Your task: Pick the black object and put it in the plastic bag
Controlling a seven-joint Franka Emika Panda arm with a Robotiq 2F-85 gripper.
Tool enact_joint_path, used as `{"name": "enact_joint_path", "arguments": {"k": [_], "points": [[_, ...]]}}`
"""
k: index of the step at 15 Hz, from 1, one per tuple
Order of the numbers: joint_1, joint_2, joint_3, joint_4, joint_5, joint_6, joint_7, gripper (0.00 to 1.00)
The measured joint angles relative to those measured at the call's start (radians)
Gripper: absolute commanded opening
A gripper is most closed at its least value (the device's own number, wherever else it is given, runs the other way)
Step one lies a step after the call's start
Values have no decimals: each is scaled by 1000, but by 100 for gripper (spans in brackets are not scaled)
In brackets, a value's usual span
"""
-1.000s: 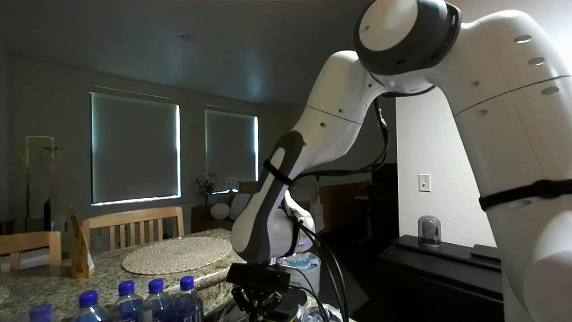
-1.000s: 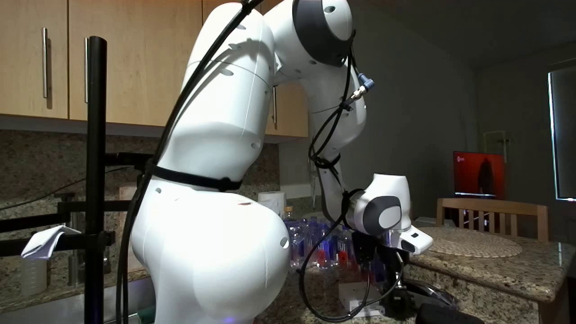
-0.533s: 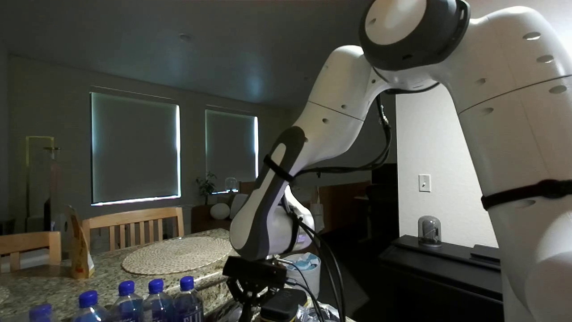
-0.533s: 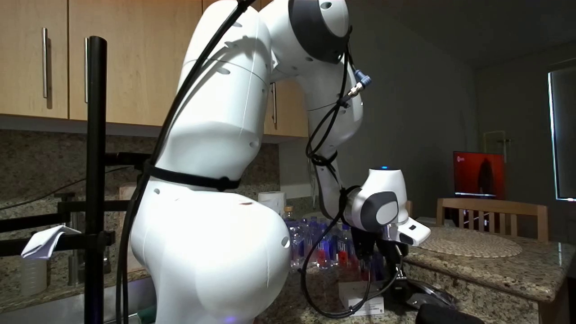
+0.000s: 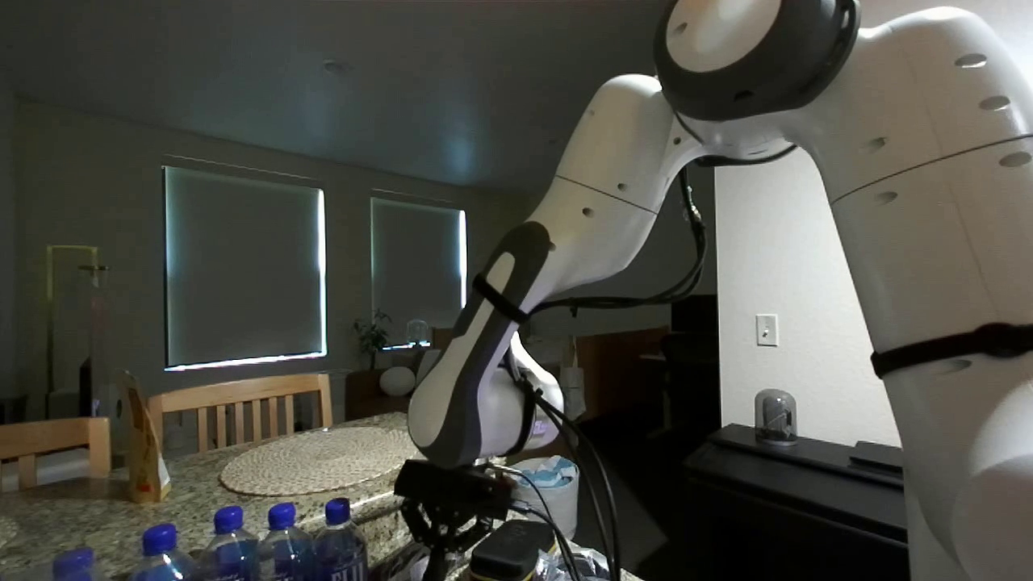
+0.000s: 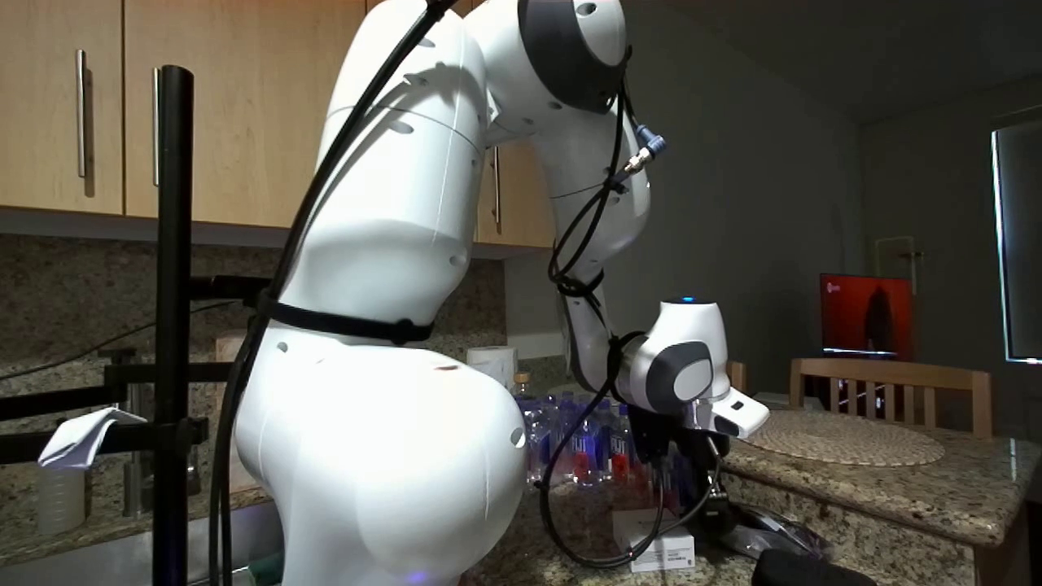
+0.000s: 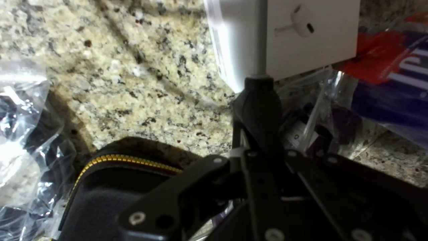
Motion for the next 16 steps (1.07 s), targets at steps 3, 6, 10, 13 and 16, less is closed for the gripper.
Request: {"name": "enact_joint_path", "arguments": {"k": [3, 6, 10, 13, 16], "points": [[0, -12, -19, 3, -1, -3, 0, 9], [-13, -25, -38, 15, 1, -11, 0, 9], [-40, -17, -34, 48, 47, -29, -10, 9], [-64, 15, -11, 86, 127, -40, -61, 9], [-90, 66, 3, 139, 193, -66, -106, 9]]}}
